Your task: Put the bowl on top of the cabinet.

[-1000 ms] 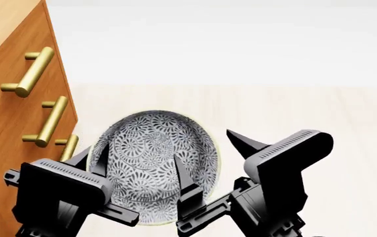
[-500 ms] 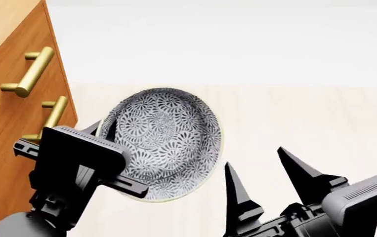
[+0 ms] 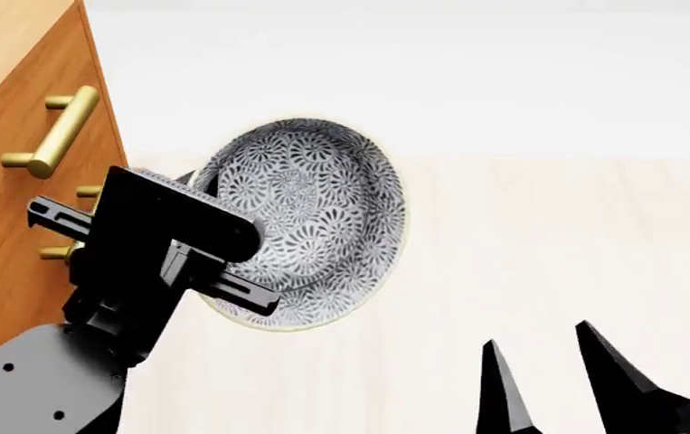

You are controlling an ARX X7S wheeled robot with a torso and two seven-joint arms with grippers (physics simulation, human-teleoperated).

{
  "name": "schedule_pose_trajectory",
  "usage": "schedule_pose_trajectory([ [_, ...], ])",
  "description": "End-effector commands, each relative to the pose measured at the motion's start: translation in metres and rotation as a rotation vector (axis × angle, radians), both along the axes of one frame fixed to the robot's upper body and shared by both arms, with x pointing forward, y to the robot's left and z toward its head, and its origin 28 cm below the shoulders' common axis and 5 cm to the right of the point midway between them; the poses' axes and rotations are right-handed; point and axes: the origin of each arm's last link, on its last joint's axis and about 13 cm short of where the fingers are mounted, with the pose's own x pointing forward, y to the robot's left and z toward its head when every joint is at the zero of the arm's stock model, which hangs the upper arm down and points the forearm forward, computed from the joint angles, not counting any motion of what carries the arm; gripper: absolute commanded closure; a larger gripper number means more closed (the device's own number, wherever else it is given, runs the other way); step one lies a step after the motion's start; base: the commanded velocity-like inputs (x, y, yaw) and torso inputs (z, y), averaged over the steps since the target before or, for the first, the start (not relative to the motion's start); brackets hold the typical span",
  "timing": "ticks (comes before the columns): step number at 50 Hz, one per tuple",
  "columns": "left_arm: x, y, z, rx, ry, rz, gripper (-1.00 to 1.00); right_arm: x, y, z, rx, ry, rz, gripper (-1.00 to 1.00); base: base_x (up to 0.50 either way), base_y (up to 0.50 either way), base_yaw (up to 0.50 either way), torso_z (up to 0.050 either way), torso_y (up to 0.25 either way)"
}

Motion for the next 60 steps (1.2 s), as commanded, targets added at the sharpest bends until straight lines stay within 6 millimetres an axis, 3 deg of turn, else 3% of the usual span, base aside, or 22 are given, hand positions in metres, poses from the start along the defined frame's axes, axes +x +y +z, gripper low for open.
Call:
schedule_pose_trajectory([
  [1, 0.008, -0.004, 0.037, 0.095, -0.046, 0.074, 1.00, -0.002, -0.004, -0.036, 0.073, 0.026, -0.057, -1.00, 0.00, 0.00, 0.00, 0.000, 0.000],
  [12, 0.019, -0.011, 0.066, 0.124, -0.022, 0.061, 1.00, -0.006, -0.011, -0.058, 0.141, 0.044, -0.098, -1.00, 0.00, 0.00, 0.00, 0.000, 0.000],
  [25, 0.028, -0.025, 0.101, 0.151, 0.037, 0.031, 1.00, -0.006, -0.012, -0.055, 0.145, 0.042, -0.097, -1.00, 0.00, 0.00, 0.00, 0.000, 0.001],
  [43, 0.038, -0.022, 0.142, 0.103, 0.069, 0.086, 1.00, -0.005, -0.007, -0.055, 0.135, 0.046, -0.085, -1.00, 0.00, 0.00, 0.00, 0.001, 0.001],
  [60, 0.059, 0.011, 0.190, -0.263, 0.227, 0.078, 1.00, -0.009, -0.008, -0.053, 0.135, 0.029, -0.068, -1.00, 0.00, 0.00, 0.00, 0.000, 0.000],
])
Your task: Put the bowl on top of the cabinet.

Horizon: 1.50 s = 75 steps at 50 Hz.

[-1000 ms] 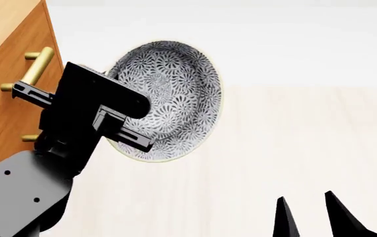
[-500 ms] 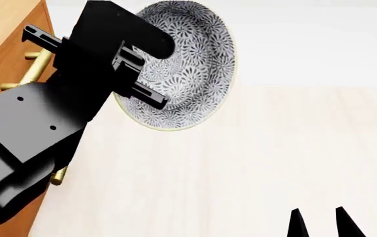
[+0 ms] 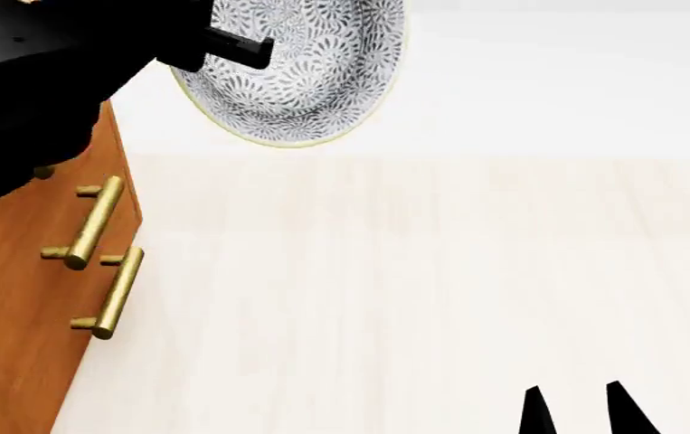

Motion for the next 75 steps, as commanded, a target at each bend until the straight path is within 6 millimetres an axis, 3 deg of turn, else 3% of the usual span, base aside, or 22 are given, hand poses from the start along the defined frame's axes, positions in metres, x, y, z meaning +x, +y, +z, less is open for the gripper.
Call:
schedule_pose_trajectory([
  [1, 0.008, 0.020, 0.031, -0.218, 0.061, 0.023, 1.00, -0.002, 0.000, 0.001, -0.002, -0.011, 0.009, -1.00, 0.00, 0.00, 0.00, 0.000, 0.000],
  [8, 0.007, 0.035, 0.043, -0.359, 0.057, 0.084, 1.00, -0.002, 0.001, 0.001, -0.006, -0.008, 0.009, -1.00, 0.00, 0.00, 0.00, 0.000, 0.001],
  [20, 0.005, 0.047, 0.054, -0.454, 0.065, 0.135, 1.00, -0.002, 0.001, 0.001, -0.013, -0.011, 0.004, -1.00, 0.00, 0.00, 0.00, 0.000, 0.000],
  [27, 0.008, 0.063, 0.055, -0.618, 0.063, 0.316, 1.00, -0.002, 0.001, 0.001, -0.015, -0.010, 0.001, -1.00, 0.00, 0.00, 0.00, 0.000, 0.000],
  [53, -0.002, 0.086, 0.058, -0.704, 0.095, 0.429, 1.00, -0.002, 0.003, 0.002, -0.019, -0.009, 0.006, -1.00, 0.00, 0.00, 0.00, 0.000, 0.001],
  [63, 0.001, 0.103, 0.057, -0.787, 0.166, 0.573, 1.00, -0.004, 0.002, 0.002, -0.019, -0.012, 0.002, -1.00, 0.00, 0.00, 0.00, 0.001, 0.000],
  [75, -0.005, 0.105, 0.057, -0.785, 0.167, 0.625, 1.00, -0.004, 0.002, 0.002, -0.022, -0.014, 0.001, -1.00, 0.00, 0.00, 0.00, 0.000, 0.001],
])
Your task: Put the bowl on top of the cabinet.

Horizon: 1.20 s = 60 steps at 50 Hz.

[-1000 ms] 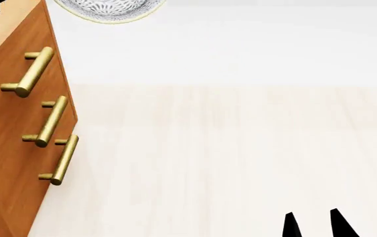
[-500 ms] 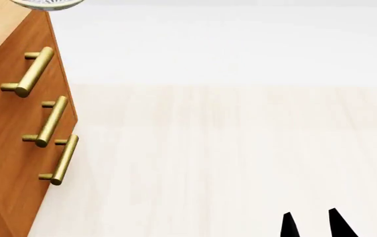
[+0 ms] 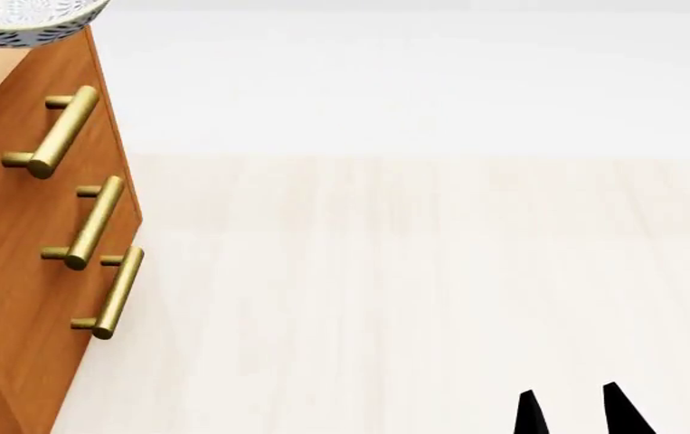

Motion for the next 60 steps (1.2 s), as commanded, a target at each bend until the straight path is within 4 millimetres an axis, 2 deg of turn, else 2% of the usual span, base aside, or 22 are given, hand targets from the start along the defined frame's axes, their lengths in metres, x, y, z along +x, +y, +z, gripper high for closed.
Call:
schedule_pose_trajectory([
  [1, -0.005, 0.006, 0.003, -0.029, 0.018, 0.064, 1.00, 0.000, 0.000, 0.000, -0.002, 0.000, -0.001, -1.00, 0.00, 0.00, 0.00, 0.000, 0.000],
  [15, -0.006, 0.023, -0.004, -0.090, 0.039, 0.137, 1.00, 0.001, 0.002, 0.000, -0.009, 0.002, 0.002, -1.00, 0.00, 0.00, 0.00, 0.000, 0.000],
  [22, -0.013, 0.028, 0.000, -0.105, 0.022, 0.160, 1.00, 0.001, 0.002, 0.000, -0.011, 0.004, 0.003, -1.00, 0.00, 0.00, 0.00, 0.000, 0.001],
  [41, -0.023, 0.035, -0.001, -0.134, 0.003, 0.204, 1.00, 0.000, 0.002, 0.000, -0.012, 0.002, 0.003, -1.00, 0.00, 0.00, 0.00, 0.000, 0.001],
  [60, -0.023, 0.038, -0.004, -0.128, 0.015, 0.245, 1.00, 0.001, 0.001, -0.001, -0.010, 0.004, 0.003, -1.00, 0.00, 0.00, 0.00, 0.001, 0.000],
])
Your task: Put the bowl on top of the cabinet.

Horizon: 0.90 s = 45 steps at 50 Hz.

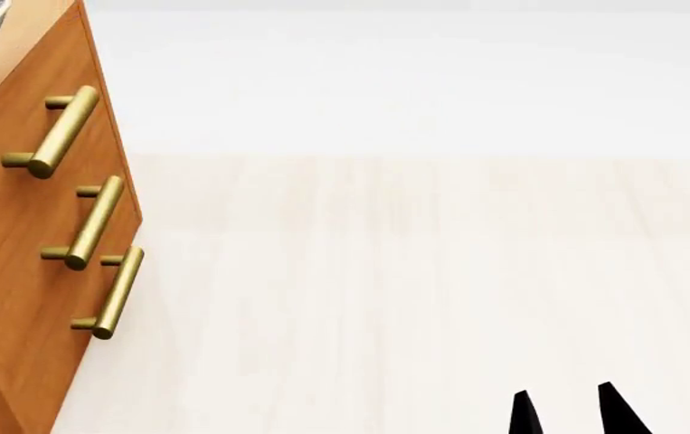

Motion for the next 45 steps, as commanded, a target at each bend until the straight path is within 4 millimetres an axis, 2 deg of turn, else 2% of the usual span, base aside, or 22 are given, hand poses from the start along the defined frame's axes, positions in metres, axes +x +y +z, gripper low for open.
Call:
schedule_pose_trajectory([
  [1, -0.001, 0.002, 0.001, -0.007, -0.011, 0.028, 1.00, 0.000, 0.000, 0.000, -0.001, 0.001, 0.000, -1.00, 0.00, 0.00, 0.00, 0.000, 0.000],
  [34, -0.008, 0.008, -0.004, -0.029, -0.019, 0.073, 1.00, 0.000, 0.001, 0.000, -0.006, 0.003, 0.000, -1.00, 0.00, 0.00, 0.00, 0.000, 0.001],
  [45, -0.008, 0.009, -0.014, -0.037, -0.007, 0.091, 1.00, 0.001, 0.001, -0.001, -0.006, 0.003, -0.001, -1.00, 0.00, 0.00, 0.00, 0.000, 0.001],
])
